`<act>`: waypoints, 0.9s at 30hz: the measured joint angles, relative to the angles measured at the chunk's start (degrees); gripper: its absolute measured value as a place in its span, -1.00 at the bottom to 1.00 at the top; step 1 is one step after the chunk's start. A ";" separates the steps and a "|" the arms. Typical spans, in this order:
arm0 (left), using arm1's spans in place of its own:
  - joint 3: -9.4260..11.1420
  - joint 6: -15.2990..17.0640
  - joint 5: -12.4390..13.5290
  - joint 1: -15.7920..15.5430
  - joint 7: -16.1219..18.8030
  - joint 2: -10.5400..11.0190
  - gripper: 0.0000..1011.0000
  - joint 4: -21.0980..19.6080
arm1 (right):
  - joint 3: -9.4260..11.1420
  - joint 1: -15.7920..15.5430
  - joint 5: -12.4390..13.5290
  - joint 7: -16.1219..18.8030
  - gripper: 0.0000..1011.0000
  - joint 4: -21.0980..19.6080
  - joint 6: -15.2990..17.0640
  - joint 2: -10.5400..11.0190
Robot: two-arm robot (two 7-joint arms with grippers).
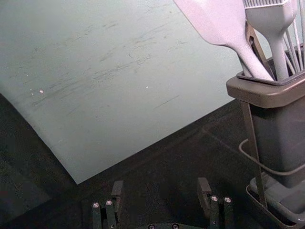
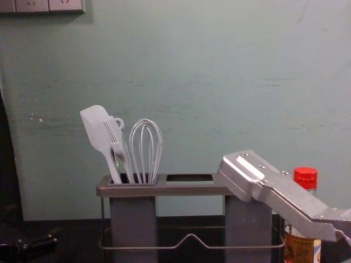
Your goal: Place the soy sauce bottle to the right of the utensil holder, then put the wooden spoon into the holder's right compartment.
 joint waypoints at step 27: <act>0.00 0.00 0.00 0.00 0.00 0.00 0.98 0.00 | 4.16 -5.51 -2.13 1.36 0.66 -8.40 -2.74 -0.31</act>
